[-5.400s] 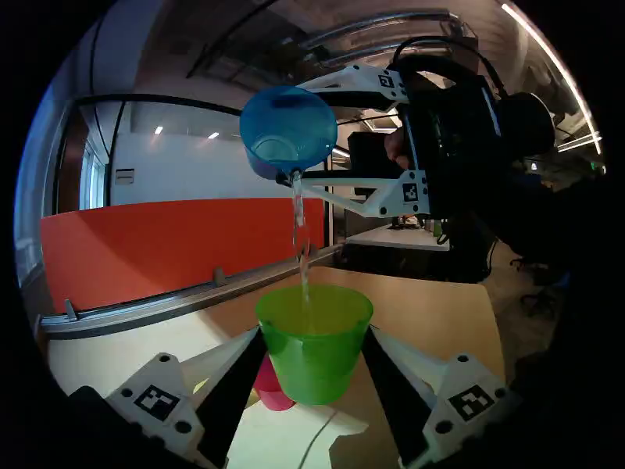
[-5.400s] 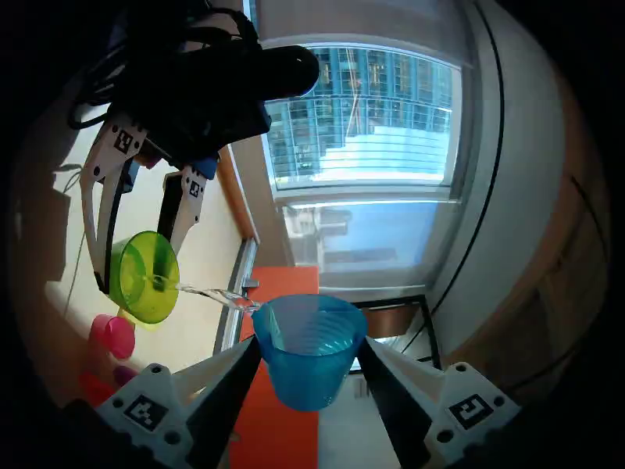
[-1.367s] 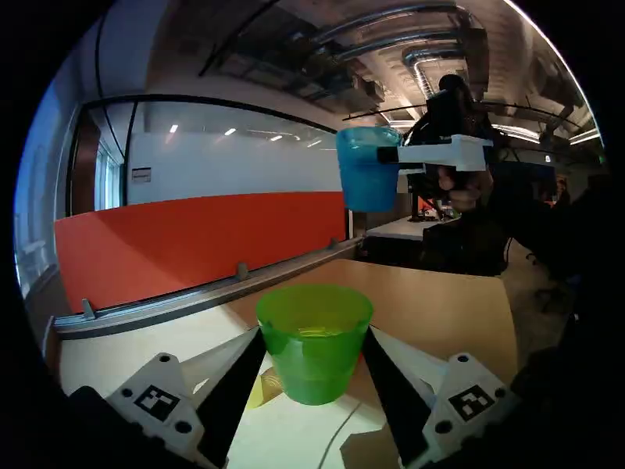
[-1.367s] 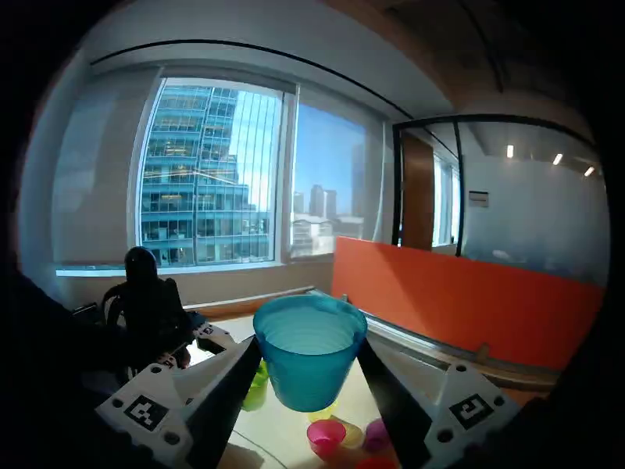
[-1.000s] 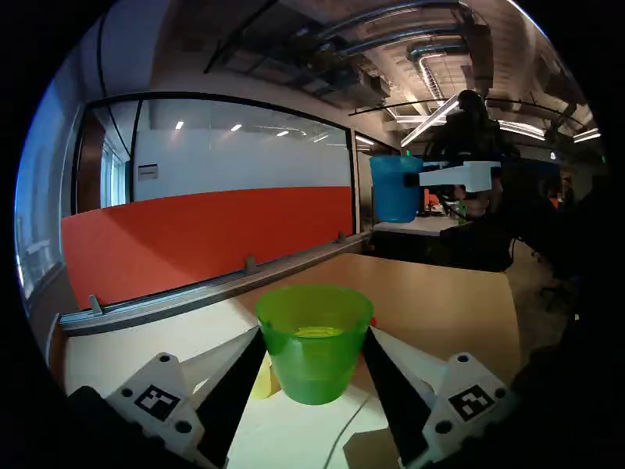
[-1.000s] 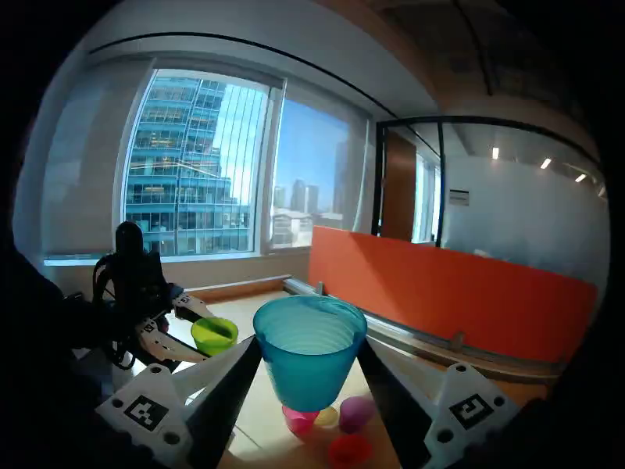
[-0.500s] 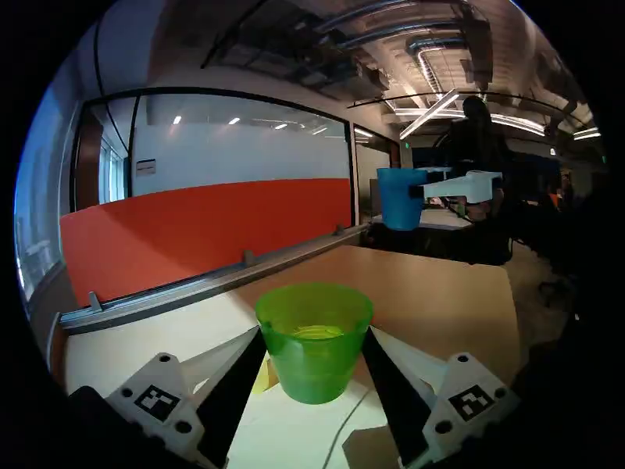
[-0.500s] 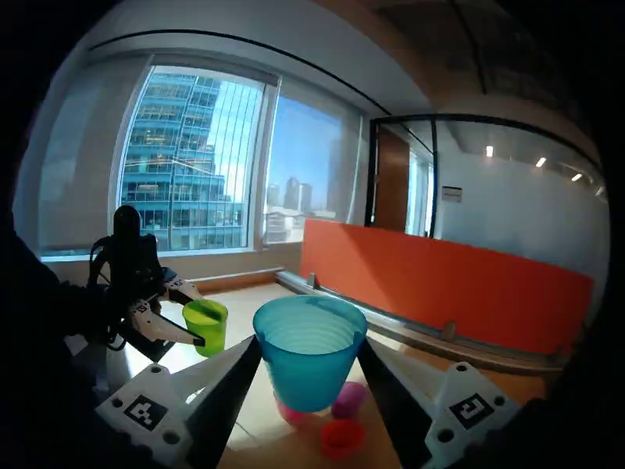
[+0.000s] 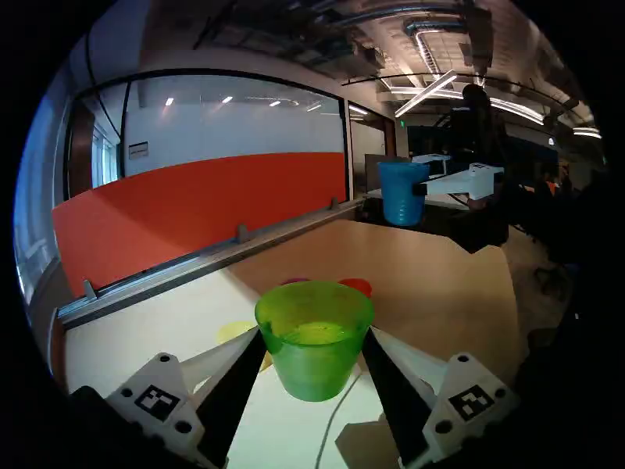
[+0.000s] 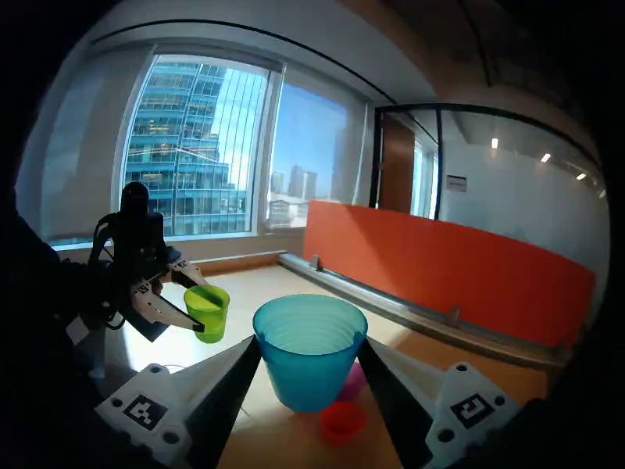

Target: Pour water

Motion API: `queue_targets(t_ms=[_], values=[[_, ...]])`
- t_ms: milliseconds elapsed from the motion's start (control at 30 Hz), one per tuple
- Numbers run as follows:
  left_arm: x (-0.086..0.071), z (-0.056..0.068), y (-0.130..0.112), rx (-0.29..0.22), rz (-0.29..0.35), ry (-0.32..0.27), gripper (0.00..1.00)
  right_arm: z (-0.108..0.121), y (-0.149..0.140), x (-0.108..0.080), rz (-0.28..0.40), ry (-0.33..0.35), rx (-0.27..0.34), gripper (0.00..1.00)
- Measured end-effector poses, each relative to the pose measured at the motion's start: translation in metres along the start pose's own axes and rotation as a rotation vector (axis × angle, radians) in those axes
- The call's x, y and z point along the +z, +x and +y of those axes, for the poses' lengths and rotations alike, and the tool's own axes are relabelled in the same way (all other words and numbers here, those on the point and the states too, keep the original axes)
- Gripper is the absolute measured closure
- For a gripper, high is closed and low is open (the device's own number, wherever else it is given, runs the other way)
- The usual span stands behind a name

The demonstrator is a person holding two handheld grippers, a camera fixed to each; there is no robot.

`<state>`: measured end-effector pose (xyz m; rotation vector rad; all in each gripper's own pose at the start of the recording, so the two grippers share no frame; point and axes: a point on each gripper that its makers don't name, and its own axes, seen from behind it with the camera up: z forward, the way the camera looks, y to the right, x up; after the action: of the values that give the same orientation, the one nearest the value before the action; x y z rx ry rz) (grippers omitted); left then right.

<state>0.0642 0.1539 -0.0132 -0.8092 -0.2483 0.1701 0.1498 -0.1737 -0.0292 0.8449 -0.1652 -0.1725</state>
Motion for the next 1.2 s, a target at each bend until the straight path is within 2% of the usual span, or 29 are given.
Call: queue_targets(t_ms=[300, 667, 1200], values=[[0.008, -0.003, -0.018, -0.001, -0.063, 0.0, 0.17, -0.001, -0.021, 0.003, -0.038, 0.021, 0.011, 0.1], [0.014, -0.004, -0.03, -0.011, -0.095, -0.007, 0.17, 0.0, -0.039, 0.009, -0.061, 0.036, 0.047, 0.1], [0.022, -0.003, -0.056, -0.018, -0.187, -0.027, 0.17, 0.001, -0.081, 0.016, -0.152, 0.043, 0.056, 0.09]])
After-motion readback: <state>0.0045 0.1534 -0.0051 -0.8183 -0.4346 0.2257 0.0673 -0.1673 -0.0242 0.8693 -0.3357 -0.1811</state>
